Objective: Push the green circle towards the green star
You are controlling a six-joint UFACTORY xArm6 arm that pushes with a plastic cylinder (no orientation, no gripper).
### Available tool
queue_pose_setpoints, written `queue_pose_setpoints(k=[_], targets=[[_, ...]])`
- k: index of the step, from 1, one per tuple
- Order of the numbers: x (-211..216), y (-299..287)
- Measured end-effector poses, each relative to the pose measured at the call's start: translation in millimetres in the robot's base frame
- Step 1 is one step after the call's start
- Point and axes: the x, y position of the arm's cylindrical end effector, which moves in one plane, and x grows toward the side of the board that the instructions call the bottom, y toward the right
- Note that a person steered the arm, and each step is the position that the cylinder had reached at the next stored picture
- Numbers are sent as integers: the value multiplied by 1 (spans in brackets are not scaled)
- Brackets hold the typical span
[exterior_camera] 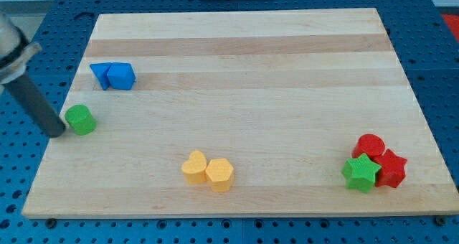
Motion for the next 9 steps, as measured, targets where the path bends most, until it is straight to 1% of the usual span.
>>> queue_pose_setpoints(k=[1, 3, 4, 5, 7, 9], targets=[[-4, 24], [-46, 7], [-47, 28], [-15, 69], [14, 157], [33, 227]])
